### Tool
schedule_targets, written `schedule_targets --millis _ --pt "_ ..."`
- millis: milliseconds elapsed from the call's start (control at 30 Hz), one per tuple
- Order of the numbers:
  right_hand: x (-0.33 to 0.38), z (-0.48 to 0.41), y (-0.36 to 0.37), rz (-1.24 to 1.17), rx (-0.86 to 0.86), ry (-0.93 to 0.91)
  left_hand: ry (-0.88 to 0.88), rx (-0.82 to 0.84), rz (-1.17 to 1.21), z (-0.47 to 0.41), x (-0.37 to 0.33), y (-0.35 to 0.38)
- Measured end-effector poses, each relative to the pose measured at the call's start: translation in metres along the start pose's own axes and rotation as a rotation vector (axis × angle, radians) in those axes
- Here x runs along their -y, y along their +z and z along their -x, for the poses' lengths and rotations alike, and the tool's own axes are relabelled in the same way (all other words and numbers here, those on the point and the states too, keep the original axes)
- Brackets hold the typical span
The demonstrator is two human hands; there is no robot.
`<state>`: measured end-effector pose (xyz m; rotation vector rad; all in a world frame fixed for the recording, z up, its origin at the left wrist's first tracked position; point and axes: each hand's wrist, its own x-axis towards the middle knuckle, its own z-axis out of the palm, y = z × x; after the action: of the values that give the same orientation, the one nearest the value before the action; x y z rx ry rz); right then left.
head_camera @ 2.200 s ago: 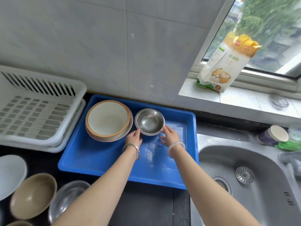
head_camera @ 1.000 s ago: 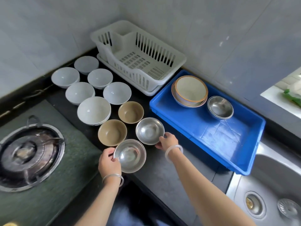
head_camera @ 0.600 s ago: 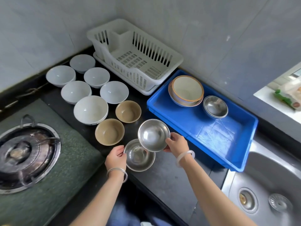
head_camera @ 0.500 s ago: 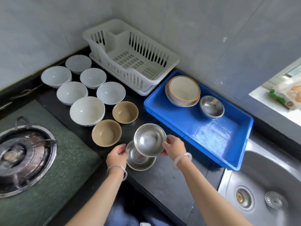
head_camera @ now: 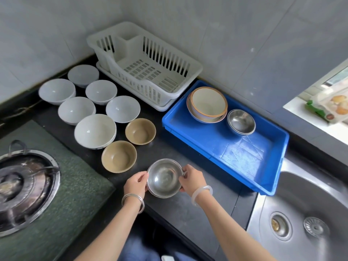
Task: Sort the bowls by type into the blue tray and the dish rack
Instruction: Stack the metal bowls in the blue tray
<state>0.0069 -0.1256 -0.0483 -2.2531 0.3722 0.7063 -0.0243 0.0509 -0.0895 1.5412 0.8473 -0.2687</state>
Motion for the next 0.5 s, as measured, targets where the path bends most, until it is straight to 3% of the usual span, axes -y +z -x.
schedule_targets --millis 200,400,500 --pt "-0.013 -0.006 -0.003 -0.187 0.029 0.084 -0.03 0.043 0.028 -0.004 -0.006 -0.001" --pt "-0.015 -0.006 -0.005 -0.591 0.191 0.198 -0.101 0.08 0.083 -0.004 -0.013 0.004" --pt "-0.017 -0.007 -0.011 -0.633 0.143 0.171 -0.069 0.101 0.071 -0.003 -0.023 0.009"
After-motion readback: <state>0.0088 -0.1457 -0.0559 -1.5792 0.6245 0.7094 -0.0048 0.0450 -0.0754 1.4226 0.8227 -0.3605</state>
